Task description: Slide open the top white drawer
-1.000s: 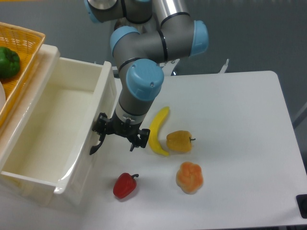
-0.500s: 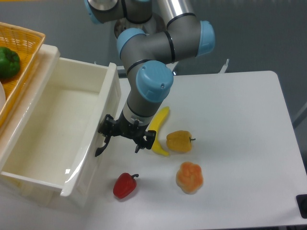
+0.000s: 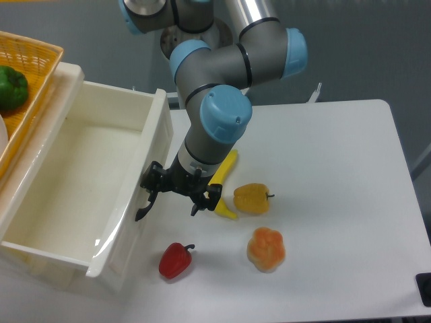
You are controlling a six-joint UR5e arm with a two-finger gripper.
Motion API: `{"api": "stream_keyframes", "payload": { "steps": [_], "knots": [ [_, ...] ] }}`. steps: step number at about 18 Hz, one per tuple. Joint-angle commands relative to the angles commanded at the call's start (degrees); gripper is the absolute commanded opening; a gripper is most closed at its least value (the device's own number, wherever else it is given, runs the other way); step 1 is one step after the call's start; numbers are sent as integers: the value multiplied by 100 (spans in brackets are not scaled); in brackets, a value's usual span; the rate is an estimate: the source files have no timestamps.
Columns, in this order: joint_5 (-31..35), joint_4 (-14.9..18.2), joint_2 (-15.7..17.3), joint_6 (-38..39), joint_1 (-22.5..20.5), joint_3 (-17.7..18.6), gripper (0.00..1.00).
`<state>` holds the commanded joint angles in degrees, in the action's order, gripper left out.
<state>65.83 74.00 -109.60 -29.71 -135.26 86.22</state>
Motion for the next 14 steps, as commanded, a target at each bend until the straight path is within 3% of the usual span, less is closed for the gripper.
{"api": "stream_keyframes", "payload": {
  "steps": [14],
  "knots": [
    [-483,18,61,26,-263,35,100]
  ]
}}
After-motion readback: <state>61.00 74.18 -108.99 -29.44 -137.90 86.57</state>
